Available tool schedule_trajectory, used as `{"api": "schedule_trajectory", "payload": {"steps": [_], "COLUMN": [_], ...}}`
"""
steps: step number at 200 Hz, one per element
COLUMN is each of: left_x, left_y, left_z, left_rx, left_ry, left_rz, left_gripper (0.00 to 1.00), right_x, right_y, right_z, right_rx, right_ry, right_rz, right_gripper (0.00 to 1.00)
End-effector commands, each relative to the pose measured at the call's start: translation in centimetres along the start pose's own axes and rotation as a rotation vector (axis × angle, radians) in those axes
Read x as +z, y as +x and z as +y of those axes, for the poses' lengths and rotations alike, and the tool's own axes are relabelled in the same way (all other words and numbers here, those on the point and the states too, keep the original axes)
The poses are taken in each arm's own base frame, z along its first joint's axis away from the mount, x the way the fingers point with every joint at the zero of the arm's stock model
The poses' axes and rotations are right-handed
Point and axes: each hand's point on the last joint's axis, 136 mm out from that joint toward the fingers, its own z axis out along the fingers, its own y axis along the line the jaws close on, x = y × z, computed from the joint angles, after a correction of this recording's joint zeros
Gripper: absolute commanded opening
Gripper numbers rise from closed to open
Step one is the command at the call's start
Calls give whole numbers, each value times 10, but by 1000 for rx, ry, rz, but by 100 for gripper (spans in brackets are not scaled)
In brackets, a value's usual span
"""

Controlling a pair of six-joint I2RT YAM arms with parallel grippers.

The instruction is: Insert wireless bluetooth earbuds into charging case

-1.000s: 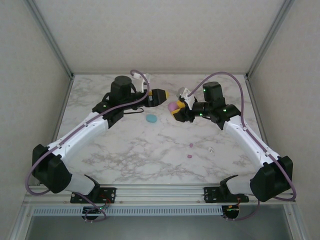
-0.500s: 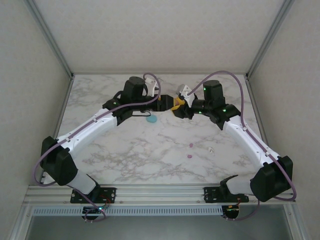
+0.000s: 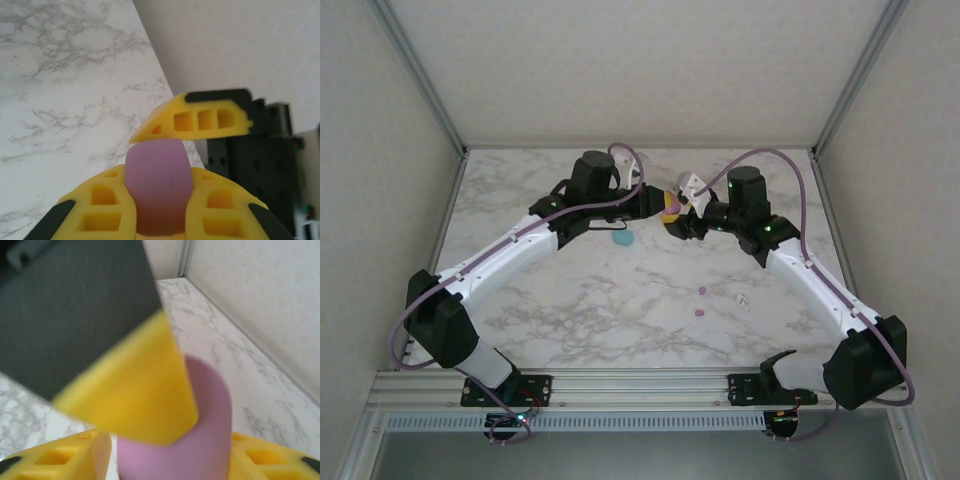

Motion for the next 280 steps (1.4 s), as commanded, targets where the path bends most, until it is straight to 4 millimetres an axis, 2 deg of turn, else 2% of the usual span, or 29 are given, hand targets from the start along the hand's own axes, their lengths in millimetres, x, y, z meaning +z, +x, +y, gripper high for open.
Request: {"api": "schedule_trajectory", "payload": {"steps": [1,25,78,149,280], "left_x": [-10,-16,-22,-30,-30], "left_y": [-19,-25,-30,-32,-30], "left_z": [-18,-16,-19,-28,-25], "left_rx": [-88,-180,-233,-228,-230], "left_ry": [113,169,220,229,222], "left_rz": [-69,-73,-71,-68,-69], "left_gripper": [9,9,10,11,12], "right_x": [-9,-19,-19,-13,-11], "right_y": [-11,-10,-31,-54,-60], "right_z": [-11,-30,-16,-26,-26], "right_rx": [-72,-34,-56,-33,-1], "right_ry": [102,165,27,-11,-43], "right_rz": [-122,-214,-310,-380,-395], "right_gripper": [61,63,60,52,56]}}
